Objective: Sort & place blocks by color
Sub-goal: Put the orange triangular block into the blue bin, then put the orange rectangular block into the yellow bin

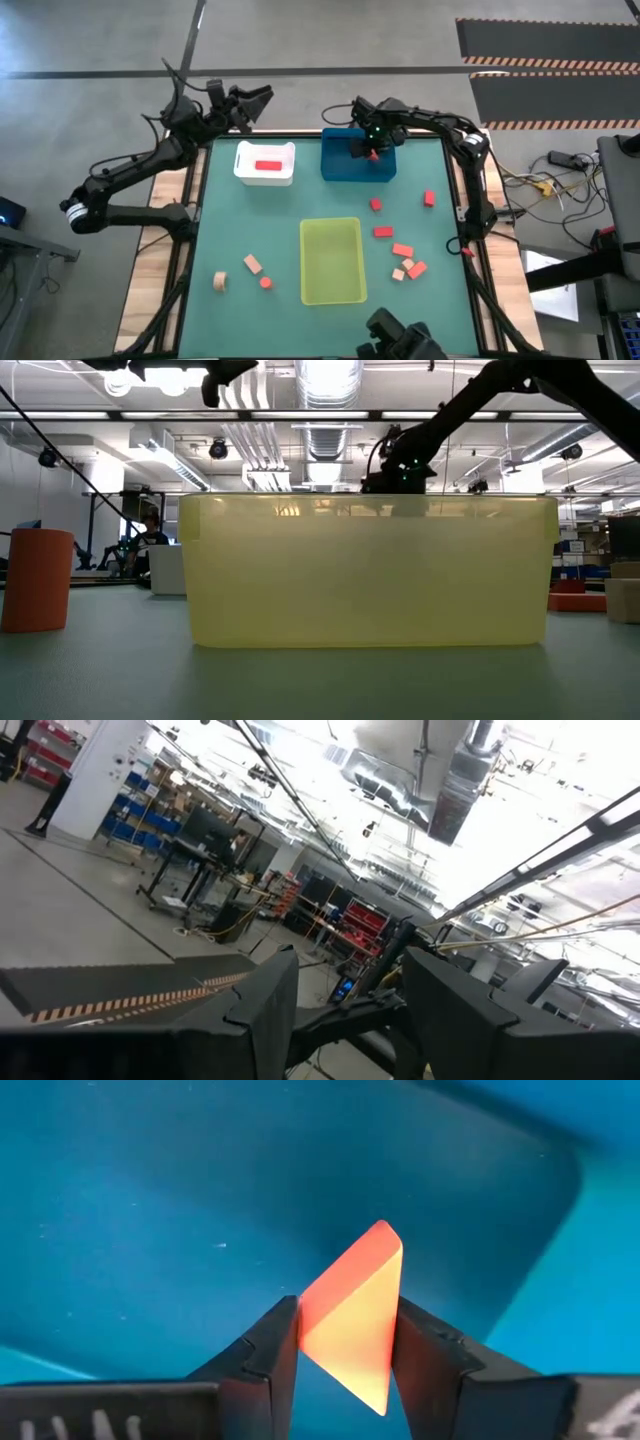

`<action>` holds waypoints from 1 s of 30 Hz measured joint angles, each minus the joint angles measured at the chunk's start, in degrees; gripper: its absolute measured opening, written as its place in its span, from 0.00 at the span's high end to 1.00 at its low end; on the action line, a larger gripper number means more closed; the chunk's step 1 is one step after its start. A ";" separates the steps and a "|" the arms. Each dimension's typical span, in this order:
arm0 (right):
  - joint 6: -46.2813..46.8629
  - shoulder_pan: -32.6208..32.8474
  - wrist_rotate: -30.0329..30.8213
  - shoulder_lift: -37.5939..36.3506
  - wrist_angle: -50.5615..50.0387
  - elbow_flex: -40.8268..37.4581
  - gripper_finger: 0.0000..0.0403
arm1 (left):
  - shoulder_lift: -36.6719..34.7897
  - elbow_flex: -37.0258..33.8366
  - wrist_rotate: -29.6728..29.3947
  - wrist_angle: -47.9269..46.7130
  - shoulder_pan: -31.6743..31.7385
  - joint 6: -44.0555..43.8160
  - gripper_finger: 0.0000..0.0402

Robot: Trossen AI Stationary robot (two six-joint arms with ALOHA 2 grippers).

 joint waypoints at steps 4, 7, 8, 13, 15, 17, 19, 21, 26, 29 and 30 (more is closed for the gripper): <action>-0.14 0.00 0.01 0.22 0.16 0.00 0.64 | 0.17 -0.02 -0.02 0.00 0.01 0.02 0.59; -0.46 0.00 0.04 0.03 0.38 0.00 0.59 | 0.68 -0.02 -0.04 -0.08 0.02 0.02 0.59; -0.46 0.00 0.04 -0.22 0.44 0.00 0.57 | 0.83 -0.02 -0.04 -0.11 0.01 0.02 0.59; -0.42 0.00 0.04 -2.19 0.16 0.00 0.51 | 1.63 -0.04 -0.09 -0.11 0.01 -0.02 0.59; -0.25 0.00 0.03 -3.37 -0.67 0.07 0.51 | 1.84 -0.03 -0.09 -0.07 0.00 -0.02 0.59; 0.04 0.05 -0.05 -5.34 -0.84 0.13 0.52 | 1.88 -0.02 -0.07 -0.84 -0.02 -0.04 0.59; 0.09 0.51 -0.16 -7.63 -0.83 0.21 0.52 | 1.84 -0.02 -0.05 -3.35 -0.02 -0.06 0.59; 0.04 1.21 -0.26 -10.10 -0.87 0.24 0.53 | 1.74 -0.03 -0.05 -6.08 -0.02 -1.12 0.59; -0.79 4.08 -0.26 -16.83 -0.62 0.24 0.55 | 1.58 -0.04 0.22 -11.80 -0.62 -9.66 0.59; -1.16 6.40 0.62 -20.71 -0.59 -0.06 0.56 | 1.53 -0.03 0.39 -13.88 -2.69 -11.27 0.59; -1.35 7.36 1.30 -21.91 -0.59 -0.27 0.56 | 1.44 -0.02 0.47 -14.48 -3.46 -11.97 0.59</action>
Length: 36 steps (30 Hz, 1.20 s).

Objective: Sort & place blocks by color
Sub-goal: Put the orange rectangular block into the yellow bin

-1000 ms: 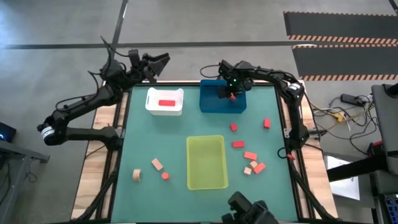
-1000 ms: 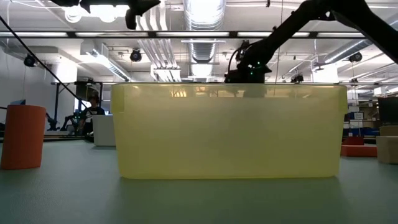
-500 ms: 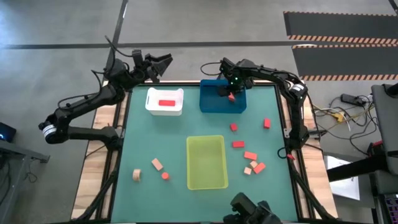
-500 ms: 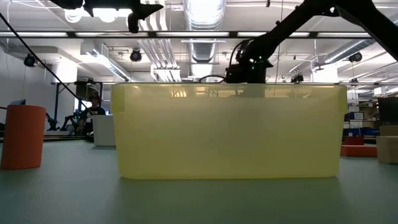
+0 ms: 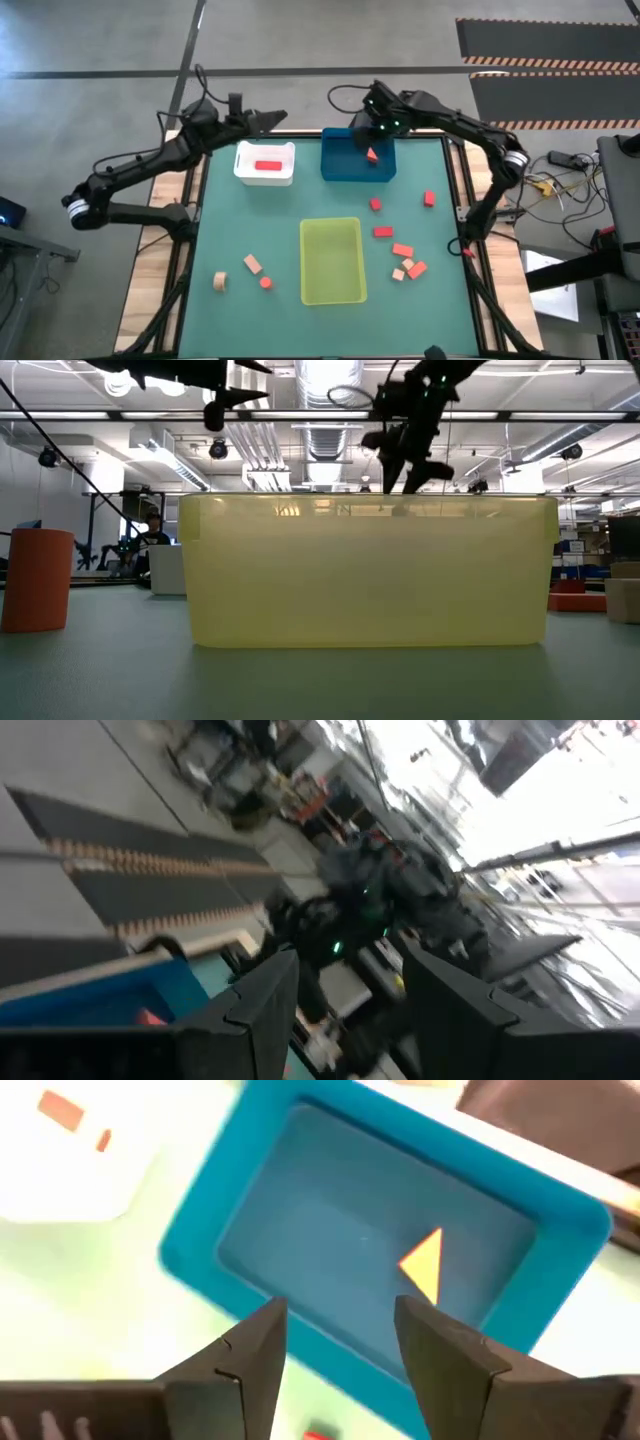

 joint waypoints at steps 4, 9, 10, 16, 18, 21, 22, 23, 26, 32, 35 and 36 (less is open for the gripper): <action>-0.01 4.12 0.23 -5.17 -0.32 -0.95 0.58 | -0.14 0.49 0.06 -3.94 -3.93 -2.53 0.59; 1.75 9.46 0.28 -11.56 -0.49 -3.07 0.58 | -0.33 1.25 0.34 -13.62 -9.74 -9.55 0.59; 2.40 10.49 0.34 -12.84 -0.47 -3.70 0.58 | -0.33 1.27 0.32 -15.92 -11.03 -11.33 0.59; 4.97 16.31 4.56 -19.39 -0.03 -8.05 0.59 | -0.04 1.23 0.40 -29.47 -21.65 -23.39 0.59; 6.29 17.74 6.03 -20.98 0.03 -9.53 0.59 | 0.71 1.38 0.34 -34.95 -25.60 -27.25 0.59; 7.26 19.20 6.29 -22.71 0.30 -11.53 0.59 | 1.86 1.49 0.30 -41.01 -31.30 -33.46 0.59; 7.47 19.53 6.33 -23.19 0.46 -12.17 0.59 | 2.12 1.44 0.21 -42.03 -33.05 -35.56 0.59; 7.57 19.78 6.35 -23.52 0.48 -12.78 0.59 | 2.48 1.30 0.11 -42.65 -34.70 -37.79 0.59; 7.62 20.40 6.35 -23.85 0.51 -13.98 0.59 | 4.12 1.09 -0.78 -44.87 -39.27 -44.07 0.59; 7.62 21.99 6.29 -23.92 1.08 -15.83 0.59 | 9.85 2.26 -0.92 -50.82 -45.79 -55.46 0.59; 7.62 23.20 6.29 -23.92 1.47 -16.51 0.59 | 12.99 2.47 -0.96 -52.01 -47.60 -59.22 0.59; 7.62 23.56 6.30 -23.92 1.58 -16.63 0.59 | 13.85 2.47 -0.97 -52.18 -47.86 -60.42 0.59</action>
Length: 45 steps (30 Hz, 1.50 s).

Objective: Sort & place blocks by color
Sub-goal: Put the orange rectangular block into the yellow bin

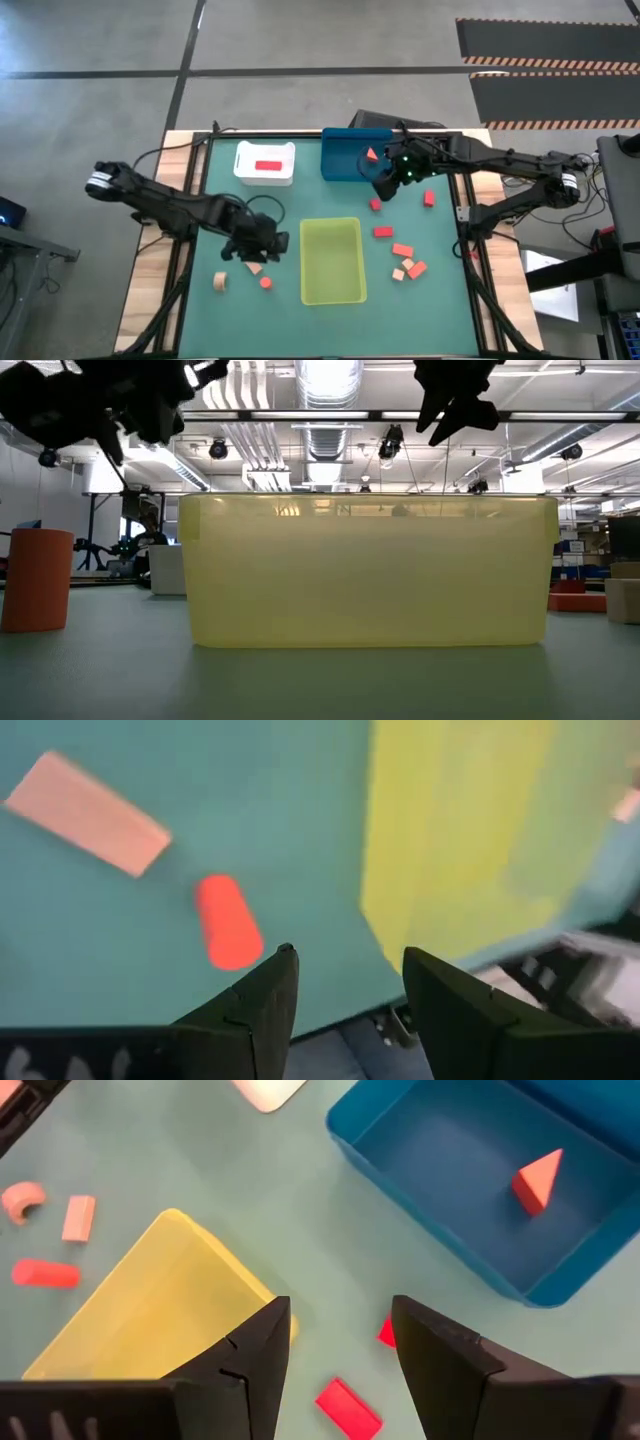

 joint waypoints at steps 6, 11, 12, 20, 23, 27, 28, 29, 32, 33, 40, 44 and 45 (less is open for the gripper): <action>-0.09 1.78 -0.02 0.00 0.17 -0.36 0.59 | 5.68 -0.09 -1.20 -8.65 -0.51 -4.58 0.59; -0.19 2.54 0.07 0.00 0.18 -0.36 0.59 | 9.87 -1.16 -1.72 -12.96 -0.57 -5.41 0.59; -0.20 2.63 0.07 0.00 0.19 -0.36 0.59 | 10.43 -1.54 -1.76 -12.68 -0.57 -5.56 0.59; -0.69 2.88 0.09 -0.02 0.12 -0.36 0.59 | 14.25 -2.69 -1.83 -12.80 -0.70 -5.68 0.59; -0.91 3.27 0.06 -0.04 0.12 -0.44 0.59 | 14.87 -2.98 -2.44 -12.73 -0.92 -7.17 0.59; -0.96 4.07 0.05 -0.04 0.08 -0.51 0.59 | 15.16 -3.21 -2.93 -12.84 -1.57 -9.63 0.59; -0.96 4.30 0.05 -0.04 0.10 -0.52 0.59 | 15.16 -3.23 -3.05 -12.76 -1.72 -10.07 0.59; -0.98 4.53 0.09 -0.04 0.10 -0.56 0.59 | 15.16 -3.22 -3.21 -12.64 -1.90 -10.42 0.59; -1.07 5.10 0.05 -0.04 0.08 -0.60 0.59 | 15.00 -3.15 -4.31 -12.38 -2.58 -12.50 0.57; -1.07 5.23 0.04 -0.04 0.08 -0.60 0.59 | 14.91 -3.15 -4.32 -12.40 -2.79 -13.09 0.56; -1.09 5.90 0.03 -0.04 0.08 -0.62 0.59 | 14.88 -3.17 -4.51 -12.40 -4.27 -15.98 0.45; -1.26 6.13 0.07 -0.04 0.06 -0.62 0.59 | 15.07 -3.41 -4.79 -12.40 -4.44 -16.06 0.42; -1.31 6.13 0.07 -0.04 0.07 -0.62 0.59 | 15.07 -3.45 -4.99 -12.42 -4.44 -16.06 0.42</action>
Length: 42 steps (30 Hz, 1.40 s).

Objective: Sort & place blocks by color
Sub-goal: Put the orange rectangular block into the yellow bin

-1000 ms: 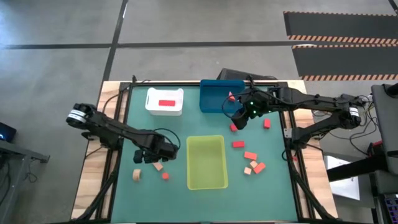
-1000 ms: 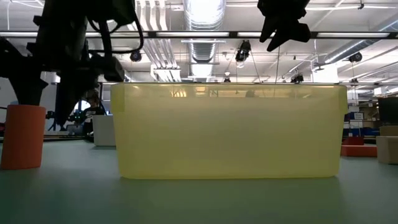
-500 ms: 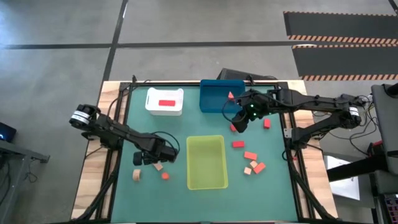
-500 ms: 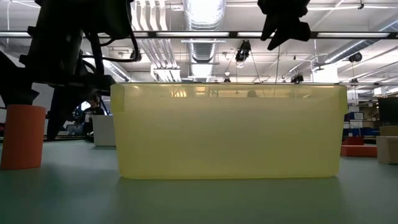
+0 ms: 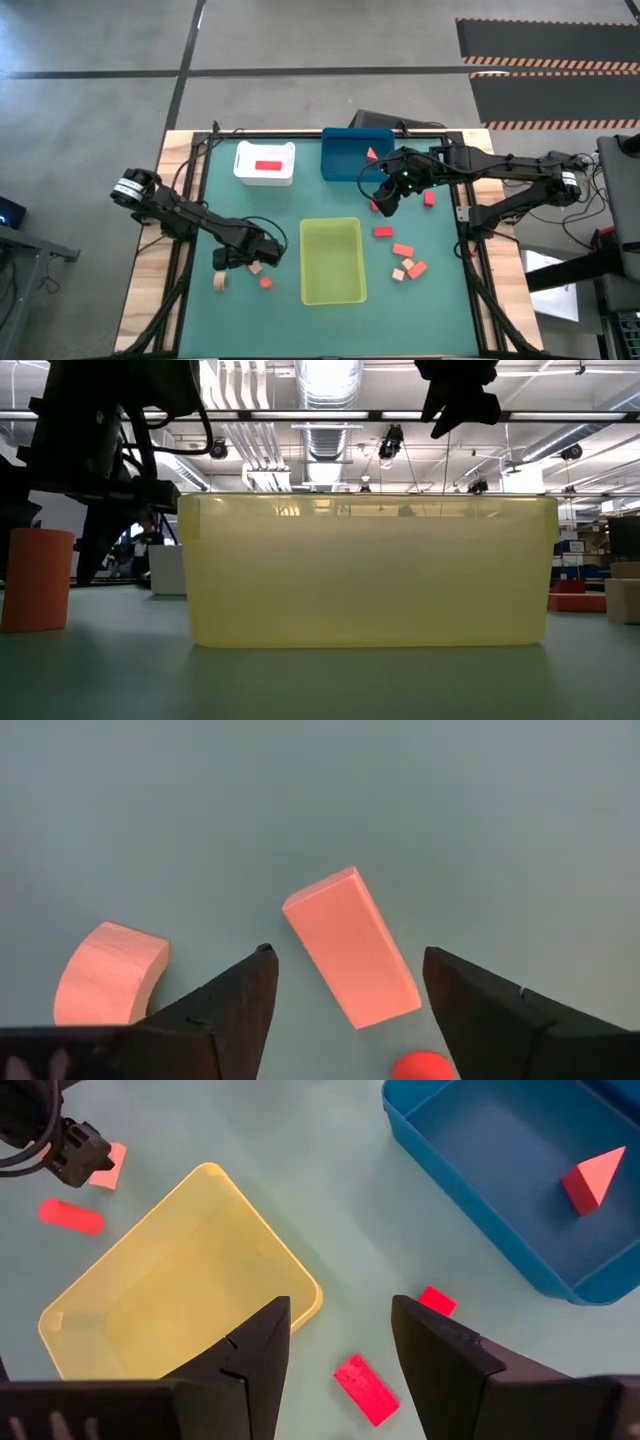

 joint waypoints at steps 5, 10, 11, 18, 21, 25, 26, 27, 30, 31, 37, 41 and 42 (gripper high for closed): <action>-0.02 0.00 -0.02 0.00 -0.24 -0.04 0.59 | 0.00 -0.99 -0.78 0.12 0.02 0.00 0.41; 0.02 0.00 -0.02 0.00 -0.30 -0.04 0.59 | 0.00 -2.95 -0.76 4.00 0.02 -0.02 0.41; 0.07 0.00 -0.03 0.00 -0.31 -0.04 0.59 | 0.00 -3.34 -0.78 4.89 0.02 -0.02 0.41; 0.20 0.01 -0.10 0.00 -0.52 -0.07 0.59 | 0.35 -4.55 -0.84 6.12 0.02 -0.04 0.42; 0.20 0.02 -0.09 -0.02 -0.56 -0.07 0.59 | 0.35 -4.70 -0.89 6.07 0.02 -0.04 0.45; 0.20 0.00 -0.09 -0.01 -0.64 -0.07 0.59 | 0.35 -5.12 -1.14 6.13 0.02 -0.04 0.53; 0.20 0.01 -0.09 -0.01 -0.65 -0.07 0.59 | 0.35 -5.35 -1.15 6.22 0.02 -0.05 0.55; 0.20 0.02 -0.09 -0.02 -0.73 -0.07 0.59 | 0.35 -5.54 -1.15 6.17 0.02 -0.07 0.58; 0.22 0.02 -0.09 -0.02 -1.47 -0.07 0.59 | 0.31 -5.69 -1.17 6.35 0.02 -0.07 0.65; 0.22 0.00 -0.09 -0.04 -1.94 -0.07 0.59 | 0.31 -5.70 -1.17 6.31 0.02 -0.07 0.67; 0.22 0.00 -0.09 -0.09 -2.17 -0.07 0.59 | 0.28 -5.54 -1.37 6.10 0.02 0.07 0.71; 0.22 0.02 -0.09 -0.11 -2.16 -0.07 0.59 | 0.31 -4.45 -1.83 6.01 0.04 1.53 0.69; 0.22 0.01 -0.09 -0.17 -2.17 -0.07 0.59 | 0.31 -4.10 -1.83 6.00 0.07 1.75 0.69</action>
